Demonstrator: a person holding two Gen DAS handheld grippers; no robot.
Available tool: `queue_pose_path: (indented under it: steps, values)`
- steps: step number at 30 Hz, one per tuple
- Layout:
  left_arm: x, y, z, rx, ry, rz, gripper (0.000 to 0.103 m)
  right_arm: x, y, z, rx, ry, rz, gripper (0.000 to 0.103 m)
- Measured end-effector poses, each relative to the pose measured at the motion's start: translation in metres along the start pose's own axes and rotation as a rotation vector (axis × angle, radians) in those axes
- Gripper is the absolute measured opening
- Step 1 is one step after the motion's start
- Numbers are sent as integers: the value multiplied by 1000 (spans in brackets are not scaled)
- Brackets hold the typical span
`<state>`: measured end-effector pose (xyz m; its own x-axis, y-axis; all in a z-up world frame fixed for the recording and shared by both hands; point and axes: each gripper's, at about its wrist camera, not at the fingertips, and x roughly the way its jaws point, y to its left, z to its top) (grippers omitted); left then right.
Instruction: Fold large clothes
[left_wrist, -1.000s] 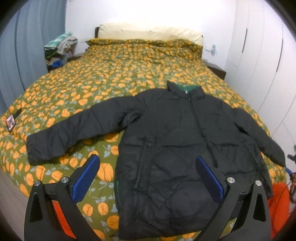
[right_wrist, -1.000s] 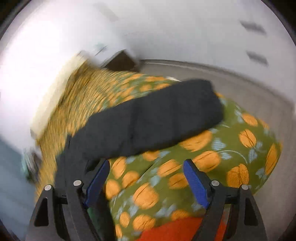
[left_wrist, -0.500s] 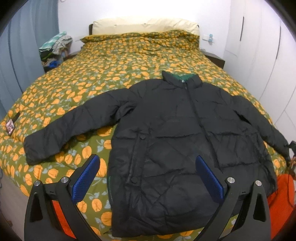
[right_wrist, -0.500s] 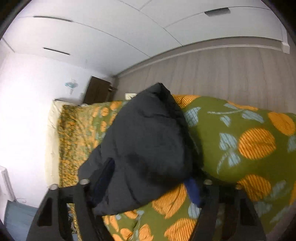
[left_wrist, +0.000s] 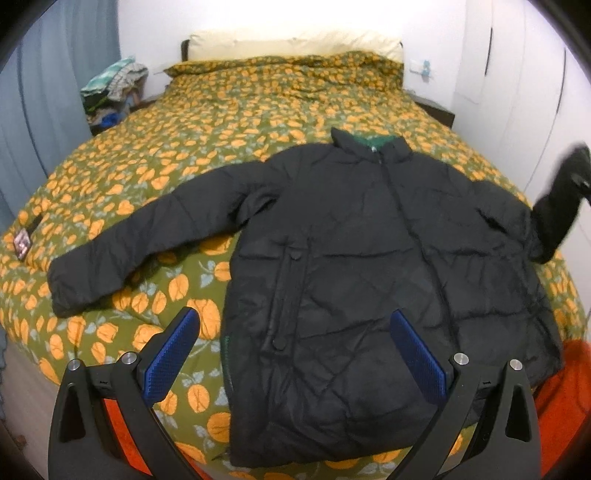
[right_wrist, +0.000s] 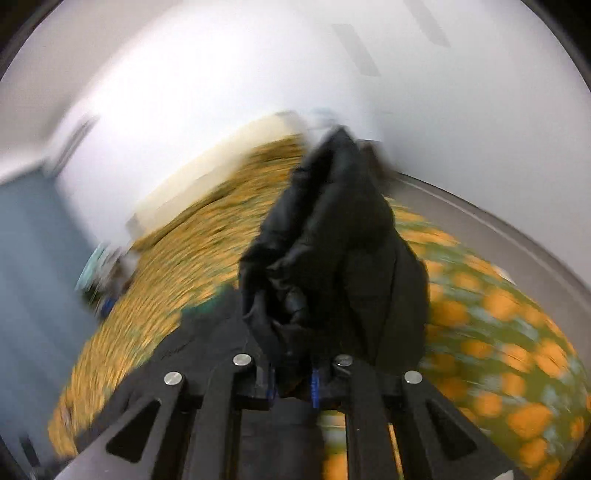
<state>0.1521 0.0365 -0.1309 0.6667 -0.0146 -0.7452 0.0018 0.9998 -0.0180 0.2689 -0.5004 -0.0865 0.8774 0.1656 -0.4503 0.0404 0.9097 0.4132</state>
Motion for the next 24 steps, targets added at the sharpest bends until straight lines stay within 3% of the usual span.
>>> queue_pose_path:
  steps: [3,8,12,17,19,20,21,24]
  values:
    - [-6,6,-1,-8,-19,16,103,32,83,-19,-173,57,86,12]
    - [-5,24,-7,-50,0,26,103,68,162,-102,-339,190,147,12]
    - [1,31,-13,-82,24,12,103,97,186,-166,-407,301,134,12]
    - [10,21,-15,-53,43,-10,103,105,196,-209,-470,383,118,18]
    - [17,14,-10,-34,50,-46,103,100,193,-216,-471,417,147,47]
    - [19,12,-9,-31,52,-70,103,94,191,-220,-467,432,180,71]
    - [23,10,-5,-32,55,-113,103,85,191,-222,-464,429,219,78]
    - [34,2,6,-44,73,-235,103,66,194,-227,-465,424,271,78]
